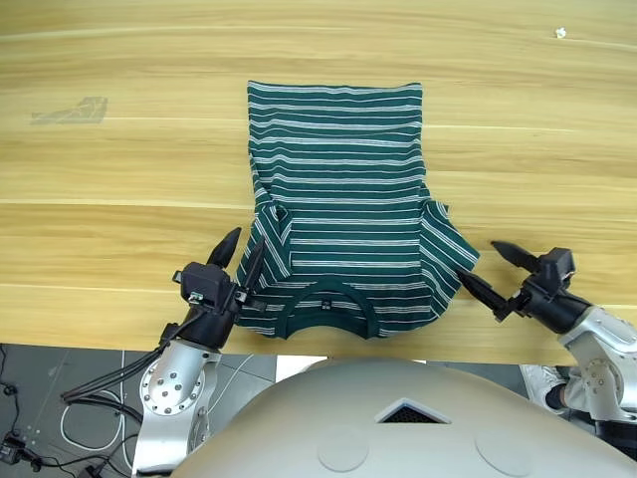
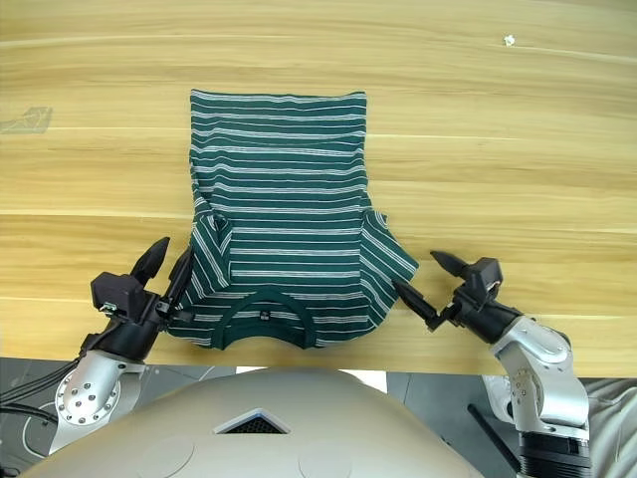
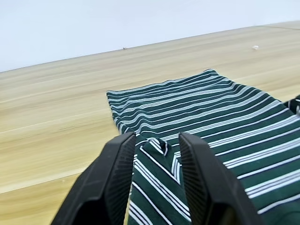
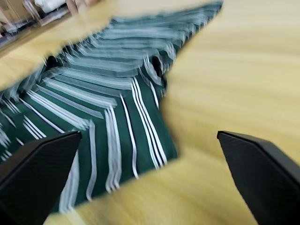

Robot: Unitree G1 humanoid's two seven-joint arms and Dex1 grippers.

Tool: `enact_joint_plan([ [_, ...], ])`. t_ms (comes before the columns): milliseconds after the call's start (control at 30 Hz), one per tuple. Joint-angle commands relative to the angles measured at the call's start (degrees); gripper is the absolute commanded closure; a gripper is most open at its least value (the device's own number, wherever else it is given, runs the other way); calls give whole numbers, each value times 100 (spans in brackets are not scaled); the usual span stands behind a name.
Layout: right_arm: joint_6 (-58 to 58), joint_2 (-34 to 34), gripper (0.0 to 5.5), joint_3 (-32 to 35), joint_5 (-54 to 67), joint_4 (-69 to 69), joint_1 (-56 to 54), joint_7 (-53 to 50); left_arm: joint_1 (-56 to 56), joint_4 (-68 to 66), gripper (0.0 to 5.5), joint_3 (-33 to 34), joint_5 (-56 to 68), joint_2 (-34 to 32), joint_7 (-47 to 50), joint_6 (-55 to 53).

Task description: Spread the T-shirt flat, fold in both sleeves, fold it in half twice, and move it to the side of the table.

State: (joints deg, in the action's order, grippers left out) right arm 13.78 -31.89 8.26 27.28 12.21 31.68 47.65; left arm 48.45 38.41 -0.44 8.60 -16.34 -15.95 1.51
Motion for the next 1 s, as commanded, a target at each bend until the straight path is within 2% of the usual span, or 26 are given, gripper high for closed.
enact_joint_plan([
  [33,179,-116,59,-248,-516,-211,-38,-236,-32,-3,377,19,-125,36,84,-127],
  [233,169,-126,184,-524,-800,-110,-99,-309,-21,-80,377,-61,-345,117,145,-100],
  [533,60,-192,342,-729,-793,52,-96,-108,9,-129,377,3,58,355,148,-180],
  [833,-146,-172,483,-804,-795,125,-328,-95,24,-216,377,46,208,391,92,-224],
  [933,-183,-138,535,-636,-593,179,-495,-67,-37,-336,377,28,186,360,52,-175],
  [1000,-178,-124,546,-494,-419,294,-593,-40,-74,-398,377,-20,148,353,28,-149],
])
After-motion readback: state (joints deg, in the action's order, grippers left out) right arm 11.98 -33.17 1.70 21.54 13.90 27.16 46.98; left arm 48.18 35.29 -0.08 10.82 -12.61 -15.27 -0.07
